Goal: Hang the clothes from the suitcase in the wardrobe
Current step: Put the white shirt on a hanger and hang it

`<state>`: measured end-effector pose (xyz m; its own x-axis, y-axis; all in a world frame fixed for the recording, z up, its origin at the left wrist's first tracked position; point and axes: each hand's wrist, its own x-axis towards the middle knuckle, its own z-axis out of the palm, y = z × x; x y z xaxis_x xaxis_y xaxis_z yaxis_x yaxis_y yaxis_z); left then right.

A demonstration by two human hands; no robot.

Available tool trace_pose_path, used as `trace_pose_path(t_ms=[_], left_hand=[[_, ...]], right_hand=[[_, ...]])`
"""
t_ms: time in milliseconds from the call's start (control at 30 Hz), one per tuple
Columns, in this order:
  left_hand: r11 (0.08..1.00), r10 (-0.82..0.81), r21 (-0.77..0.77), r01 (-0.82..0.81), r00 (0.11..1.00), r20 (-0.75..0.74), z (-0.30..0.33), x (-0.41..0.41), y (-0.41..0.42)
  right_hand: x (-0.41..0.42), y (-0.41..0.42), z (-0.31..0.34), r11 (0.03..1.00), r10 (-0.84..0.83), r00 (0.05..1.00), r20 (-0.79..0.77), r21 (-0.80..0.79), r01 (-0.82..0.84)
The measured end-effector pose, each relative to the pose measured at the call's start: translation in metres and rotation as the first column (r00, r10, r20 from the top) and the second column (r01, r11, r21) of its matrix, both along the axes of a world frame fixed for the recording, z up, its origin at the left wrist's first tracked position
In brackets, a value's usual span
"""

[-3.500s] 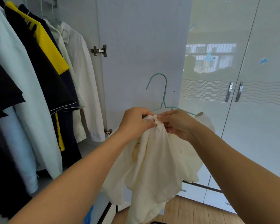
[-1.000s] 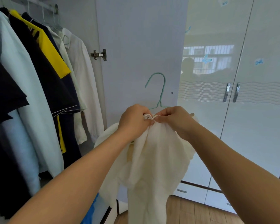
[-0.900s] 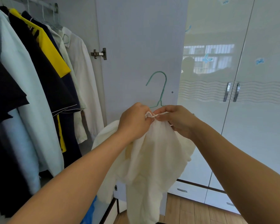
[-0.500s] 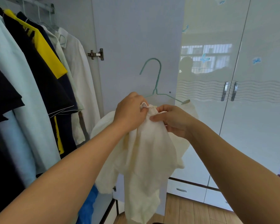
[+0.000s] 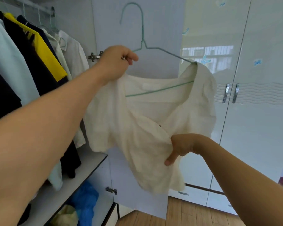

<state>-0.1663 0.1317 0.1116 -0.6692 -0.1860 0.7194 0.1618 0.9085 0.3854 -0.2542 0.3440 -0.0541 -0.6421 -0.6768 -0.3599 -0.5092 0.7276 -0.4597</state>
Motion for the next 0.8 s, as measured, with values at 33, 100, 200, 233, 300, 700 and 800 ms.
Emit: trace_pose_path(t_ms=[33, 100, 200, 233, 300, 700, 800], left_hand=[[1.0, 0.004, -0.031, -0.004, 1.0, 0.0, 0.008, -0.001, 0.003], [0.996, 0.027, -0.082, -0.029, 0.999, -0.019, 0.022, -0.003, 0.011], [0.989, 0.078, -0.119, -0.088, 0.993, -0.09, 0.038, -0.004, 0.023], [0.987, 0.087, -0.122, -0.1, 0.99, -0.108, 0.04, -0.004, 0.025], [0.99, 0.078, -0.11, -0.092, 0.989, -0.128, 0.042, -0.004, 0.026], [0.994, 0.071, -0.063, -0.084, 0.981, -0.181, 0.036, 0.006, 0.014], [0.996, 0.079, -0.032, -0.087, 0.978, -0.191, 0.032, 0.007, 0.01]], right_hand=[[0.0, 0.0, 0.0, 0.996, -0.046, 0.999, 0.018, -0.08, 0.047], [0.005, -0.002, 0.005, 0.935, -0.124, 0.992, 0.03, -0.331, 0.127], [0.004, -0.011, 0.005, 0.671, -0.32, 0.933, 0.167, -0.655, 0.347], [0.002, -0.013, 0.006, 0.576, -0.408, 0.895, 0.18, -0.71, 0.405], [-0.001, -0.015, 0.007, 0.445, -0.577, 0.807, 0.125, -0.78, 0.439], [-0.003, -0.008, 0.011, 0.943, -0.311, 0.57, -0.761, -0.32, 0.087], [-0.001, -0.009, 0.02, 0.952, -0.207, 0.766, -0.609, -0.307, 0.013]])
